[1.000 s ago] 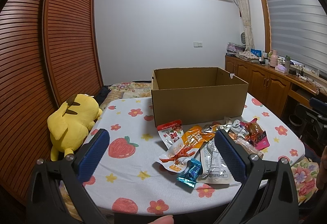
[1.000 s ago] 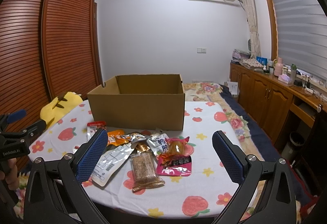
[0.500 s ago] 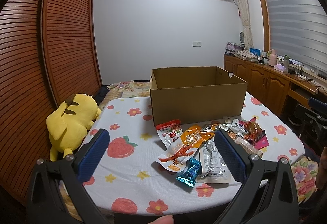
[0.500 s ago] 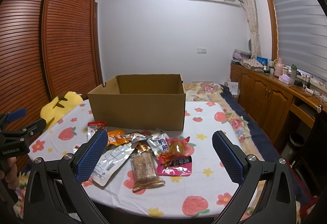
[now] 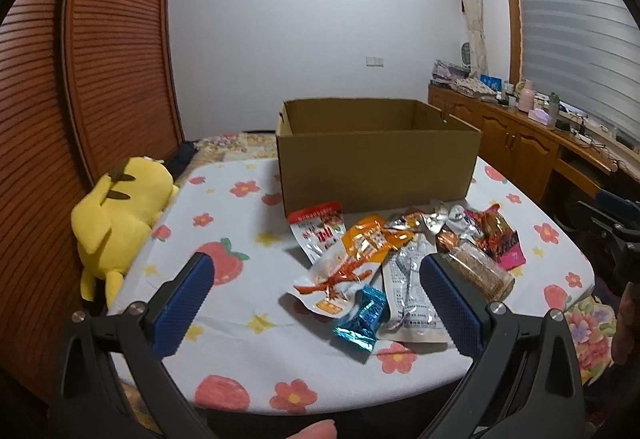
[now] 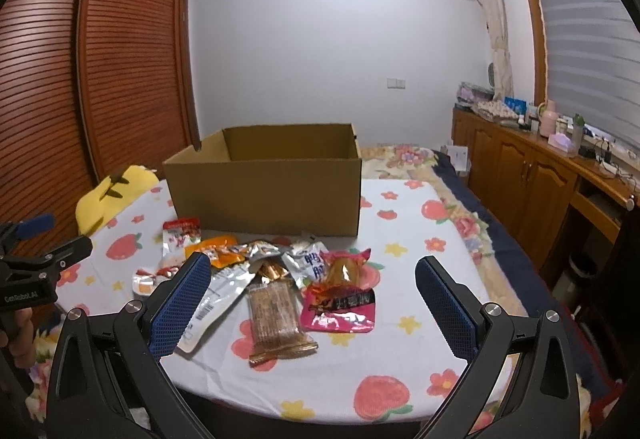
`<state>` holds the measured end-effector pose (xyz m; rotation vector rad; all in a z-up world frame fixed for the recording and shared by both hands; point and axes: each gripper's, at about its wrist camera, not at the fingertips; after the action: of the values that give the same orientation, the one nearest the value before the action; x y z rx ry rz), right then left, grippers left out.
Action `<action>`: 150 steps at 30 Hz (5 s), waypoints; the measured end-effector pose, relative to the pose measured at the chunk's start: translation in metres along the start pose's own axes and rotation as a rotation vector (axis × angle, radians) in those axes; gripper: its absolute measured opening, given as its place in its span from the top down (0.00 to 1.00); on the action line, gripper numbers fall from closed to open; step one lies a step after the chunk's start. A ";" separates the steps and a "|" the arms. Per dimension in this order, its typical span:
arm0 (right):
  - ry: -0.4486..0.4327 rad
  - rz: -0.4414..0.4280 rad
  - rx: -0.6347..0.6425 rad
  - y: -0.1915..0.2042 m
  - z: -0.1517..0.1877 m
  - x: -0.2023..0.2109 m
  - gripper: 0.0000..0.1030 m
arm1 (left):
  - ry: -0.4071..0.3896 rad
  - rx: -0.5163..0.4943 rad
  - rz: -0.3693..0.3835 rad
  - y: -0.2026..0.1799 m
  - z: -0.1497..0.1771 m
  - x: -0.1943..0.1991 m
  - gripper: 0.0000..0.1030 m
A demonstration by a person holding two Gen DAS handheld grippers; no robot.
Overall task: Organize snacks
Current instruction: 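Grasp the pink-and-gold candy bag with the right gripper while the left gripper approaches the orange chicken-feet bag, then grasp the orange chicken-feet bag with the left gripper while the right gripper lifts the pink bag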
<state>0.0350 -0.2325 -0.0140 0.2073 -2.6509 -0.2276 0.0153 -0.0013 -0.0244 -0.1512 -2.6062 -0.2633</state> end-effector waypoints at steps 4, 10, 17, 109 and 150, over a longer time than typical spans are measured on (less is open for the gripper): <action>0.031 -0.008 0.000 -0.005 0.005 -0.008 0.00 | 0.033 -0.002 0.038 -0.001 0.006 -0.013 0.00; 0.090 -0.029 0.015 -0.011 0.014 -0.028 0.00 | 0.088 -0.003 0.089 0.001 0.012 -0.037 0.00; 0.169 -0.072 0.025 -0.020 0.022 -0.049 0.05 | 0.152 0.027 0.132 0.008 0.019 -0.059 0.02; 0.417 -0.116 -0.092 -0.075 -0.001 -0.167 0.66 | 0.294 -0.104 0.404 0.012 -0.029 -0.141 0.56; 0.135 -0.244 0.082 0.025 -0.164 -0.193 0.66 | 0.021 -0.022 0.283 0.082 -0.179 -0.198 0.55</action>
<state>0.2783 -0.1930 0.0492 0.5544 -2.4993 -0.1771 0.2846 0.0288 0.0413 -0.5162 -2.5219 -0.1910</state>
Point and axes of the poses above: each gripper's, at about its wrist camera, not at the fingertips, and x roughly against the way its jaws point, y to its left, z to its underside, and after that the axes turned 10 degrees about -x, right-handed
